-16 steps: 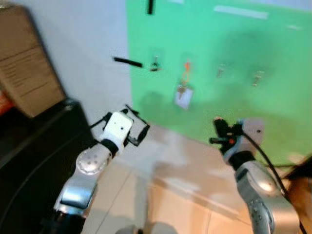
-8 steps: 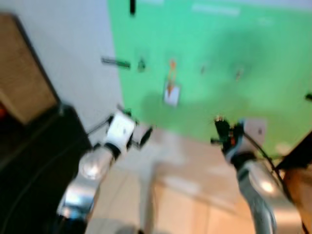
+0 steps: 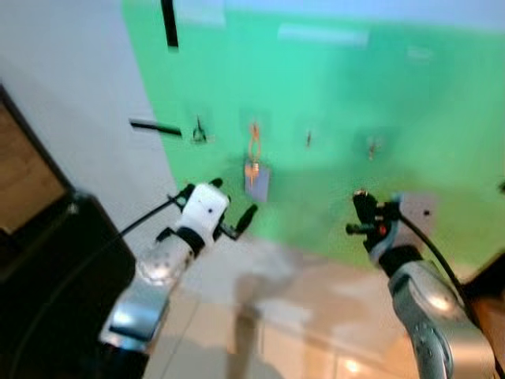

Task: Hang keys on a hook

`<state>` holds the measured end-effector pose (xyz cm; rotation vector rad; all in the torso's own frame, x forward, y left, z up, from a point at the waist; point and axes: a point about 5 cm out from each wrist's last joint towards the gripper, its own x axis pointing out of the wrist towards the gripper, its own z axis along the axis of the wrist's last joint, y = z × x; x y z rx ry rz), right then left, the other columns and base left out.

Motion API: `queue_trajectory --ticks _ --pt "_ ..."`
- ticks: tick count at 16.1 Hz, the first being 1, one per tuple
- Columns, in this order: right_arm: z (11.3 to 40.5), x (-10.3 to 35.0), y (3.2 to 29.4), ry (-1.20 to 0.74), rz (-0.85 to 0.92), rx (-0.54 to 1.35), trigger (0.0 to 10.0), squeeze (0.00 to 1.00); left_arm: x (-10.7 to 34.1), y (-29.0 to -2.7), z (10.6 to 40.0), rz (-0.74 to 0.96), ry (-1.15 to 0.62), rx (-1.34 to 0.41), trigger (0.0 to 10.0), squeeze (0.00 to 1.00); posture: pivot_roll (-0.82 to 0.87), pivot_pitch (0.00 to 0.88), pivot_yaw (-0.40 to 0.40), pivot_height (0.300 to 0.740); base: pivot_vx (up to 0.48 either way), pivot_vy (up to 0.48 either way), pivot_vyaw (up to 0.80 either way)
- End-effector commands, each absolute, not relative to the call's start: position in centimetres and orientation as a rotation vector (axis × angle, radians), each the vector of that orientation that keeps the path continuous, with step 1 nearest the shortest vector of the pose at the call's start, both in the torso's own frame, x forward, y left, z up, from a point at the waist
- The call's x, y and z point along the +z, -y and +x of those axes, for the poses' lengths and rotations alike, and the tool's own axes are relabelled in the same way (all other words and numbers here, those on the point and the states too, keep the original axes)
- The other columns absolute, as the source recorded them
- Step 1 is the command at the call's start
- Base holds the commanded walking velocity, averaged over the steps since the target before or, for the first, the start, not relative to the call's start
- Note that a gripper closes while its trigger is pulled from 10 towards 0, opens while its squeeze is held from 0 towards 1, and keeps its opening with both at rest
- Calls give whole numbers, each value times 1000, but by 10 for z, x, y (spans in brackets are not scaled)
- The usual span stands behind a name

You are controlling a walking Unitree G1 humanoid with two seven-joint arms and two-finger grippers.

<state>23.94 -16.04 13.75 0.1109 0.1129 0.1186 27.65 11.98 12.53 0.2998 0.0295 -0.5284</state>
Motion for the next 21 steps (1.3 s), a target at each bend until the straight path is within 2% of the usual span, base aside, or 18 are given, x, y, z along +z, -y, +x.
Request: queue_trajectory --ticks 1,4,11,21 --pt "241 144 152 -90 122 151 10000 0 127 -129 278 313 -34 -502 10000 239 -17 0 16 740 375 0 0" --pt "240 143 152 -92 122 156 10000 0 126 -128 277 323 -31 -504 10000 220 -17 0 15 740 111 0 0" --pt "241 150 149 -73 121 226 10000 0 129 -127 271 316 -39 -648 10000 231 -17 0 17 740 0 0 0" --pt "248 166 130 -25 152 414 10000 0 132 -129 272 316 -27 -634 10000 220 -12 0 12 740 0 0 0"
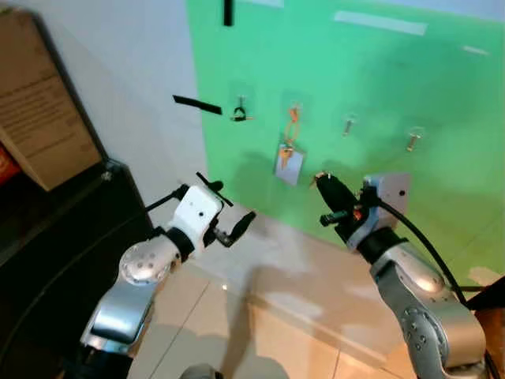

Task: Hang keys on a hook

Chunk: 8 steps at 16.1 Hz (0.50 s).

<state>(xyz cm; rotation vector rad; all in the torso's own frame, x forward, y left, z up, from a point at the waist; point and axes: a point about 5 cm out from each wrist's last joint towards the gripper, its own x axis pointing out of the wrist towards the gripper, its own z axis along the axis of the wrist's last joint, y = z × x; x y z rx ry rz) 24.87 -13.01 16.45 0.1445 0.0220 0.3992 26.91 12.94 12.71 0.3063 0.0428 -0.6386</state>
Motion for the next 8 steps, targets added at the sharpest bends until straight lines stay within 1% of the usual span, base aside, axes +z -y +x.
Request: queue_trajectory --ticks 1,5,8 --pt "248 165 130 -27 150 413 10000 0 132 -129 272 319 -24 -617 10000 216 -12 0 12 740 0 0 0" --pt "248 159 133 -46 136 357 10000 0 134 -130 276 318 -4 -570 10000 227 -12 0 15 740 0 0 0" --pt "252 162 132 -24 187 323 10000 0 135 -128 276 308 -7 -594 10000 231 -13 0 21 740 0 0 0"
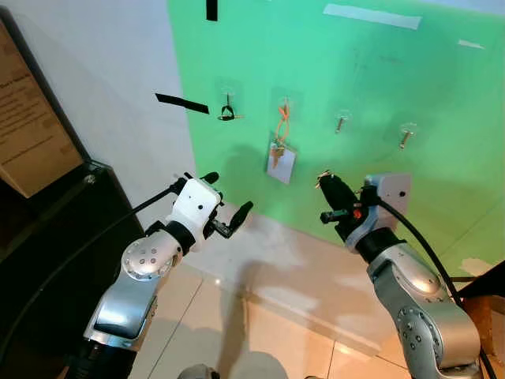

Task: Hang keys on a hook

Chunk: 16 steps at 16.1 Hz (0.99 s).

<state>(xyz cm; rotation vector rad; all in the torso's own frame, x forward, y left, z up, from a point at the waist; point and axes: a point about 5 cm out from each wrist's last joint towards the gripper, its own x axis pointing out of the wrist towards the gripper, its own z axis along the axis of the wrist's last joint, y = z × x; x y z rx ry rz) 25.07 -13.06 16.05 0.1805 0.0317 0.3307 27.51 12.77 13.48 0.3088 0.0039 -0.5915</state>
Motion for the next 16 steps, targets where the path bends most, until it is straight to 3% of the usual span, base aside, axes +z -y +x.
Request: queue_trajectory --ticks 1,8,16 --pt "255 166 129 -6 215 337 10000 0 135 -126 274 298 -9 -627 10000 227 -14 0 24 740 0 0 0" --pt "290 187 131 51 394 277 10000 0 144 -117 268 211 -41 -894 10000 235 0 0 21 740 0 0 0" --pt "300 196 134 82 473 273 10000 0 147 -119 270 194 -54 -927 10000 239 1 0 30 740 0 0 0"
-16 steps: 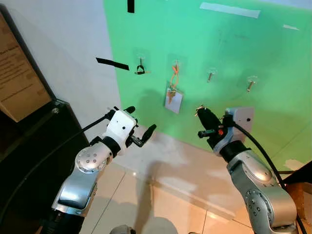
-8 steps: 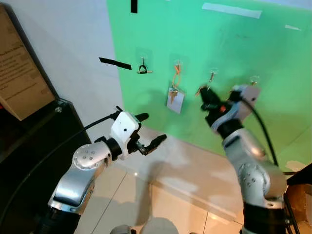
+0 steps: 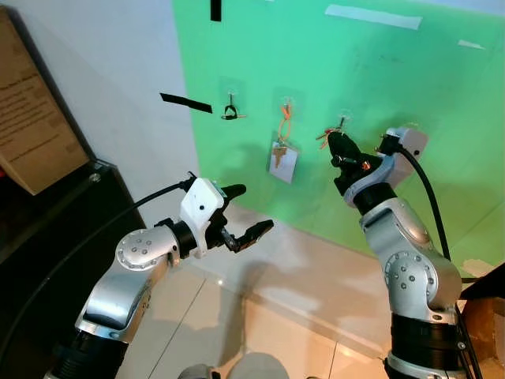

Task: Hang keys on a hook

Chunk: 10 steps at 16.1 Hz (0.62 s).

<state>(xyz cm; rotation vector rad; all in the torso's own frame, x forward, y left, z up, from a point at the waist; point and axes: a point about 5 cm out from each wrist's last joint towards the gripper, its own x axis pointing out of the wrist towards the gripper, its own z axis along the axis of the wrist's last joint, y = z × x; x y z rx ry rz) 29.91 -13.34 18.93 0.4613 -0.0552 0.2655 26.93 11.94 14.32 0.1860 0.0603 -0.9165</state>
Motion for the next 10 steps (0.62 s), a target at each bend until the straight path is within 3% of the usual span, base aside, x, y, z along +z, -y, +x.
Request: queue_trajectory --ticks 1,5,10 --pt "301 197 132 84 476 287 10000 0 147 -119 270 194 -55 -927 10000 239 2 0 28 740 0 0 0" --pt "304 199 130 83 491 295 10000 0 147 -120 270 194 -58 -926 10000 239 5 0 26 740 0 0 0" --pt "309 192 137 29 636 244 10000 0 147 -119 270 195 -60 -927 10000 239 4 0 28 740 0 0 0"
